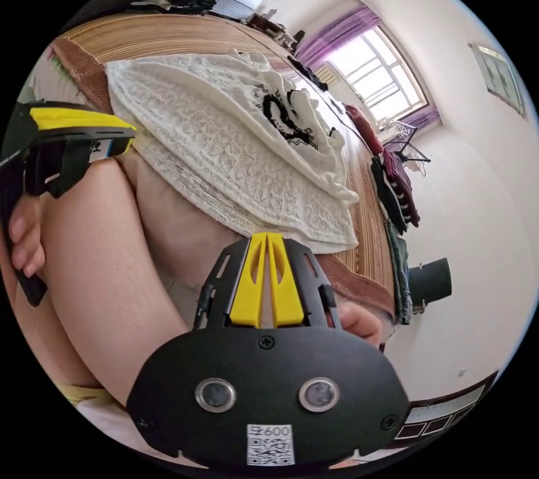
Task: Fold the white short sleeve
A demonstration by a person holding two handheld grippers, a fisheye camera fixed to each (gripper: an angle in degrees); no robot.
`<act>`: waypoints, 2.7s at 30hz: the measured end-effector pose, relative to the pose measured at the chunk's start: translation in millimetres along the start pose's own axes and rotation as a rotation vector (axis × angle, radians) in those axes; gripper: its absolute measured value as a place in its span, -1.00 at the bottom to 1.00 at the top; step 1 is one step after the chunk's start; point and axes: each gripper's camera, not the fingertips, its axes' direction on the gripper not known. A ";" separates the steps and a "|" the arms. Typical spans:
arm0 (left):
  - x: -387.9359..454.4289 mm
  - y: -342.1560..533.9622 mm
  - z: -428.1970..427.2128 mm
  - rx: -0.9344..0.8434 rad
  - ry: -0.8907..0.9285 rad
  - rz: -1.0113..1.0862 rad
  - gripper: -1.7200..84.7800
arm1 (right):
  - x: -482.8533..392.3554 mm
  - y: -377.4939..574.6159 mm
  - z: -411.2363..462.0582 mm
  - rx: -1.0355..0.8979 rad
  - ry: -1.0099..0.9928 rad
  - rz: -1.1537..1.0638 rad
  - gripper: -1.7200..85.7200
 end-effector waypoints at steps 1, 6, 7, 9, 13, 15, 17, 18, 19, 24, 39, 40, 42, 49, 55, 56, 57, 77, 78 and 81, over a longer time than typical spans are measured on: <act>0.9 4.3 -3.9 0.034 0.002 0.008 -0.94 | 11.9 4.8 -6.9 0.027 -0.027 0.051 -0.98; 1.0 1.6 -7.9 0.073 0.025 -0.001 -0.94 | 54.7 8.9 -37.9 0.159 -0.113 0.132 -0.98; -0.3 -1.1 -8.0 0.071 0.037 -0.007 -0.94 | 63.9 7.8 -42.5 0.189 -0.125 0.138 -0.98; -2.0 -3.2 -9.2 0.078 0.051 -0.009 -0.94 | 71.2 4.1 -41.9 0.209 -0.156 0.084 -0.98; -4.5 -6.2 -12.8 0.099 0.077 -0.010 -0.94 | 90.4 -8.4 -24.0 0.132 0.001 0.103 -0.98; -6.0 -9.1 -13.7 0.099 0.090 -0.019 -0.94 | 92.0 -10.0 -17.4 0.089 0.061 0.053 -0.98; -10.3 -13.1 -14.2 0.097 0.120 -0.041 -0.94 | 85.7 -6.2 -15.8 0.072 0.161 -0.008 -0.98; -11.5 -14.0 -14.3 0.098 0.129 -0.046 -0.94 | 76.5 -0.7 -16.7 0.080 0.231 -0.074 -0.98; -13.7 -15.7 -14.6 0.098 0.146 -0.051 -0.94 | 66.5 4.6 -17.5 0.096 0.320 -0.120 -0.98; -17.3 -23.3 -16.4 0.096 0.191 -0.054 -0.94 | 28.0 24.1 -43.5 0.191 0.560 -0.302 -0.98; 11.4 -40.8 -28.8 0.104 0.189 -0.049 -0.94 | 139.2 10.6 -332.6 0.802 0.158 0.265 -0.98; 14.8 -41.6 -30.0 0.106 0.188 -0.047 -0.94 | 159.7 11.7 -343.2 0.806 0.047 0.345 -0.98; 19.6 -42.8 -31.7 0.109 0.186 -0.047 -0.94 | 193.4 15.0 -352.9 0.807 -0.128 0.458 -0.98; 37.4 -48.6 -37.0 0.113 0.199 -0.049 -0.94 | 247.7 10.5 -367.6 0.713 -0.404 0.406 -0.98; 62.1 -51.8 -43.1 0.124 0.160 -0.023 -0.94 | 296.3 -40.3 -325.1 0.311 -0.595 0.541 -0.86; 68.9 -52.1 -44.6 0.128 0.142 -0.011 -0.94 | 297.1 -50.3 -316.5 0.249 -0.630 0.503 -0.80; 72.4 -52.3 -45.3 0.130 0.132 -0.004 -0.94 | 295.7 -68.4 -302.2 0.131 -0.668 0.446 -0.73; 84.3 -75.0 -62.6 0.128 0.023 -0.023 -0.93 | 244.3 -153.5 -423.6 -0.025 -0.587 0.536 -0.98; 80.2 -73.9 -67.4 0.153 0.032 -0.004 -0.93 | 241.4 -152.2 -435.0 -0.022 -0.587 0.537 -0.98; 35.8 -59.4 -100.8 0.365 0.134 0.067 -0.93 | 233.8 -148.7 -462.8 -0.008 -0.606 0.552 -0.98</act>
